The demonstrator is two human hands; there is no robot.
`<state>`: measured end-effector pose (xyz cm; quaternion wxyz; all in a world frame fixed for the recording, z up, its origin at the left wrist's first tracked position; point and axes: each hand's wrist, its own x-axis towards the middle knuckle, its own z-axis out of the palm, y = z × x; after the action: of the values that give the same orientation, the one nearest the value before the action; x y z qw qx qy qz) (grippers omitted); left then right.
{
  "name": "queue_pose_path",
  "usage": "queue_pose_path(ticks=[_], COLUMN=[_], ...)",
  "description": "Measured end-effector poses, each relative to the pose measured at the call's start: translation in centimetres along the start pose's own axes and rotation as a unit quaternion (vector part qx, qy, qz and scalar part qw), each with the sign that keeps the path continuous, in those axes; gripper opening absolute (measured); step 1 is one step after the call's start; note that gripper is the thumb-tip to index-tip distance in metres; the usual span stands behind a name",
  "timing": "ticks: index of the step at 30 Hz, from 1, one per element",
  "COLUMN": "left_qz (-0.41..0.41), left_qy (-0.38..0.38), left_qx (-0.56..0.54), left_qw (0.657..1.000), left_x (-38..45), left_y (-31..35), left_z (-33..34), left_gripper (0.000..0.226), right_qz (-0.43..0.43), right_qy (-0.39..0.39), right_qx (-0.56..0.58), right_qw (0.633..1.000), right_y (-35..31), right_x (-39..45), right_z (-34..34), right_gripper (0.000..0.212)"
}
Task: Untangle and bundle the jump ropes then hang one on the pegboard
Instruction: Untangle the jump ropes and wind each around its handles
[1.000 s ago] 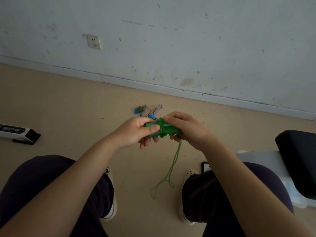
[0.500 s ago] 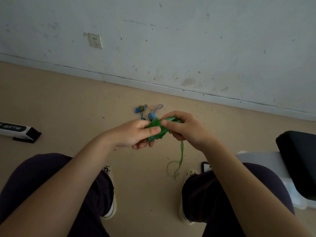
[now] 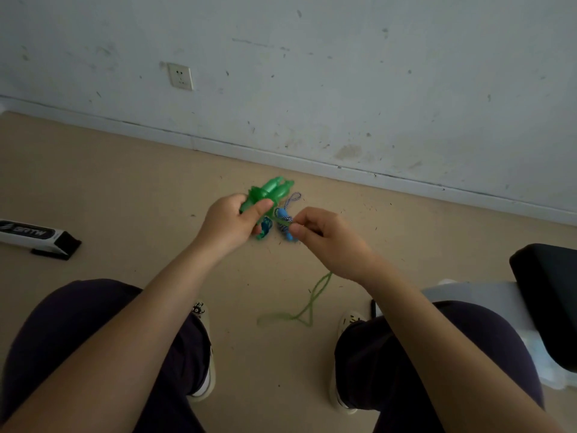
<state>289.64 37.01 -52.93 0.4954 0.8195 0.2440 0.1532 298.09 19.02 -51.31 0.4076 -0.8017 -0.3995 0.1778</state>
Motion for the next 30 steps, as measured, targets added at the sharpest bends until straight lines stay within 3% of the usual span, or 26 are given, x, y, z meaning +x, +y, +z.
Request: queue_pose_path(ticks=[6,11,16,20,24,30], left_qz=[-0.001,0.003,-0.001,0.009,0.019,0.010], left_qy=[-0.237,-0.367,-0.398,-0.404,-0.377,-0.346], left_qx=[0.028,0.044,-0.005,-0.052,-0.082,-0.122], left_qw=[0.971,0.929,0.917,0.913,0.922,0.930], left_x=[-0.4,-1.1,-1.2,-1.5,-1.4,-1.3], left_y=[0.5,1.1,1.3,1.1,1.0,0.6], left_z=[-0.4,0.1,-0.3,-0.4,-0.5,-0.5], left_gripper=[0.029,0.026,0.030,0.023,0.034,0.038], right_qz=[-0.029,-0.024,0.019,0.037,0.060,0.110], right_qy=[0.084,0.026,0.018,-0.013,-0.036,-0.154], right_qx=[-0.020,0.004,0.097,0.201,0.231,0.406], right_qw=[0.996,0.999,0.995,0.979,0.970,0.894], right_y=[0.3,0.9,1.4,1.6,1.5,1.9], right_x=[0.0,0.2,0.3,0.4,0.5,0.4], right_z=[-2.2,-1.3,-0.8,-1.2,-0.9,-0.7], right_gripper=[0.012,0.011,0.015,0.044,0.042,0.051])
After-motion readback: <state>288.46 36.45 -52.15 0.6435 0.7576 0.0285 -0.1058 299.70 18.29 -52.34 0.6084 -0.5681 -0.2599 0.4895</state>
